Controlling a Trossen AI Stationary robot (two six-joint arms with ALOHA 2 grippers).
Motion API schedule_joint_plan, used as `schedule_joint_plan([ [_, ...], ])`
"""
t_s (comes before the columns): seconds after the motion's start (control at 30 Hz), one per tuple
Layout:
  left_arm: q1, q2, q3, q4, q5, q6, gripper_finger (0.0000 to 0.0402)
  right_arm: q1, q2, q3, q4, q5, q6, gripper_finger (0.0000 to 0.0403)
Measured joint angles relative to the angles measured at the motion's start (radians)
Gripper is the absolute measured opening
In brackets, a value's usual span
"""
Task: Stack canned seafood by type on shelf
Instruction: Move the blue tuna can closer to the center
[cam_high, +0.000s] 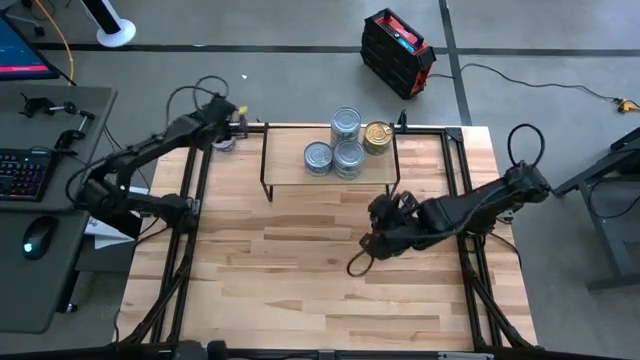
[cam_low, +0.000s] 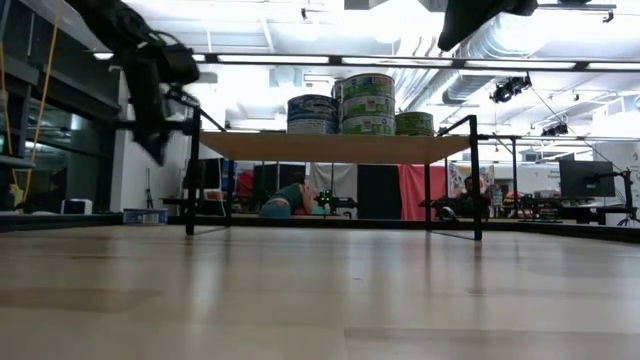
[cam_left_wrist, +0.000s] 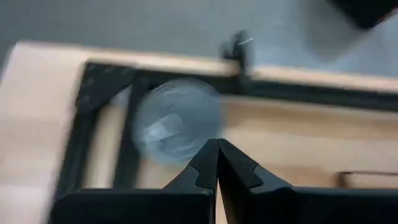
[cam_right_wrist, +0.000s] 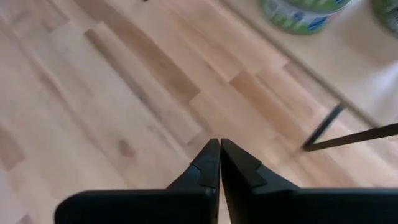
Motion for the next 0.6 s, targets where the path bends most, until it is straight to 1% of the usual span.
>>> schedule_joint_plan([
  [0.1,-0.006,0.052,0.002,0.075,-0.009,-0.039,0.0000,0.027,0.012,-0.001,0.015,0.008,0.035,0.0001],
  [0.2,0.002,0.097,0.002,0.151,-0.086,-0.087,0.0000,0.039,0.019,0.000,0.029,0.018,0.048,0.0001],
  [0.23,0.003,0.116,0.005,0.170,-0.097,-0.110,0.0000,0.041,0.023,0.000,0.031,0.017,0.048,0.0000],
  [0.4,0.004,0.233,0.001,0.205,-0.117,-0.286,0.0000,0.043,0.025,0.000,0.036,0.018,0.048,0.0000],
  [0.53,0.003,0.316,0.000,0.199,-0.188,-0.345,0.0000,0.043,0.025,0.000,0.035,0.021,0.048,0.0000],
  [0.6,0.003,0.347,0.001,0.198,-0.199,-0.378,0.0000,0.043,0.025,0.000,0.035,0.021,0.047,0.0000],
])
